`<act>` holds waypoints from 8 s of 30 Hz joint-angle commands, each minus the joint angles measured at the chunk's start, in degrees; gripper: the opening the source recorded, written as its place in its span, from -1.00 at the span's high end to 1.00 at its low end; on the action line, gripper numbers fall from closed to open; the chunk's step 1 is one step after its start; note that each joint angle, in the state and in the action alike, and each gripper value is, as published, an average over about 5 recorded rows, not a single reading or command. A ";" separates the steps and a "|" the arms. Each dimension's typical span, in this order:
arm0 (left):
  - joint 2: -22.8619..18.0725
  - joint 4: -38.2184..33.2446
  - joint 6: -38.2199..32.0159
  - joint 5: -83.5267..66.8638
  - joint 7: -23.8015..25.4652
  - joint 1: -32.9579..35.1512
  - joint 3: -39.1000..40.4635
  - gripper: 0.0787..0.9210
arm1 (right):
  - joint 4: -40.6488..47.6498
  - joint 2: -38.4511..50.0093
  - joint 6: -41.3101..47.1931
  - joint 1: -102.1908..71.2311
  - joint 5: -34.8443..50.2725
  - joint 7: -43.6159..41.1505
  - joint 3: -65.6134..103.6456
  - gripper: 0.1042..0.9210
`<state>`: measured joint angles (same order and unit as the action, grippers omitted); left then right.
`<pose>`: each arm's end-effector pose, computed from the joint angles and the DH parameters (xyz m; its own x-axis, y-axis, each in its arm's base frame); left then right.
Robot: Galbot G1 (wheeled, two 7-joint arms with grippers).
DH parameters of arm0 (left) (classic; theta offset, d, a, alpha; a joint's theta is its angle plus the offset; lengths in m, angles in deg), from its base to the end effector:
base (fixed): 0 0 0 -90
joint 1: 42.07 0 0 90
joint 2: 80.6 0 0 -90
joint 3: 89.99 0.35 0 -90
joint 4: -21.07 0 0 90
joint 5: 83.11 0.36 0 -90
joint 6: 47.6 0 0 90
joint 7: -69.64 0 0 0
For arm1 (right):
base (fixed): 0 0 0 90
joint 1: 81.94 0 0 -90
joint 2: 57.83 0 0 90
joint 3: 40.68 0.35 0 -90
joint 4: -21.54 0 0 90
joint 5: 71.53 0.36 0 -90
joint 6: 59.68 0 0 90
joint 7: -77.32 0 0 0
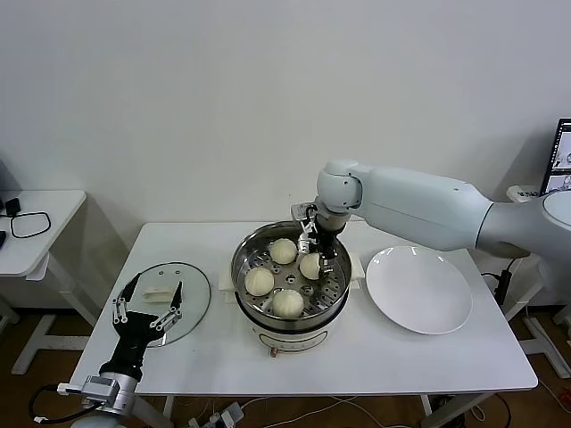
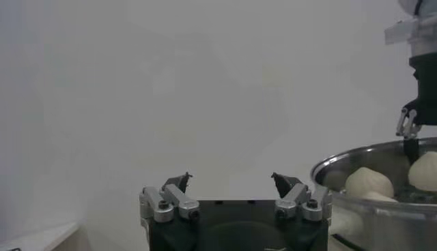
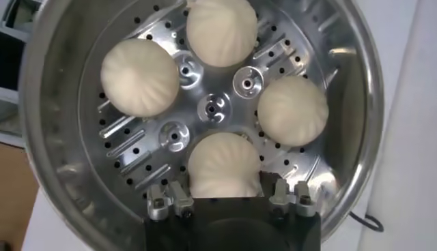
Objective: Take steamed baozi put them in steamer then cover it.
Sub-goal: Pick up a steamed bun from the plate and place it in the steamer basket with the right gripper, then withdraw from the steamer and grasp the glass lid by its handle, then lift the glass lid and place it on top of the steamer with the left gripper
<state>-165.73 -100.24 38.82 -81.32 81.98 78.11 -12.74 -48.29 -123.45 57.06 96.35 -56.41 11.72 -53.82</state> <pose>0.1806 0.0815 -0.2862 -0.9953 0.0794 -0.0555 0.0646 0.9710 0.2303 0.5651 0.1040 -0.0937 -0.0969 -0.1029 0.9900 -0.9543 -0.2729 -0.1218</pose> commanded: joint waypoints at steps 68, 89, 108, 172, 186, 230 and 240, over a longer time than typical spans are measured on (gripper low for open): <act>1.47 7.56 -7.00 9.39 -5.69 -4.57 2.79 -0.77 | -39.33 -7.75 -57.81 -117.43 -2.62 76.52 98.17 -0.76; 8.26 33.23 -23.46 75.94 -22.30 -10.05 -4.98 -0.77 | -35.43 -8.89 -57.14 -115.42 -1.36 75.89 98.82 -0.76; 10.22 42.49 -20.80 77.96 -22.13 -21.72 -3.56 -0.77 | -35.51 -9.19 -55.81 -115.25 -1.21 75.44 99.33 -0.76; 8.94 55.68 -19.14 80.62 -26.42 -32.57 -0.33 0.40 | -29.88 -8.72 -56.55 -113.39 -2.18 74.08 99.83 -0.76; 10.01 32.72 -14.24 75.10 -23.98 -25.14 -3.02 0.73 | -29.45 -8.94 -56.57 -112.39 -2.14 74.24 99.75 -0.76; 11.96 9.46 36.63 78.69 6.53 -38.14 52.25 0.73 | -29.19 -9.89 -57.11 -112.97 -2.55 74.06 102.92 -0.76; 6.59 14.27 37.14 81.02 6.11 -40.53 54.34 0.73 | -28.68 -10.21 -57.14 -113.11 -3.16 74.04 103.07 -0.76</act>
<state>-153.45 -91.49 73.50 -4.07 86.97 41.98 35.58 -77.19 -133.56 -0.04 -16.74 -59.38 85.78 49.04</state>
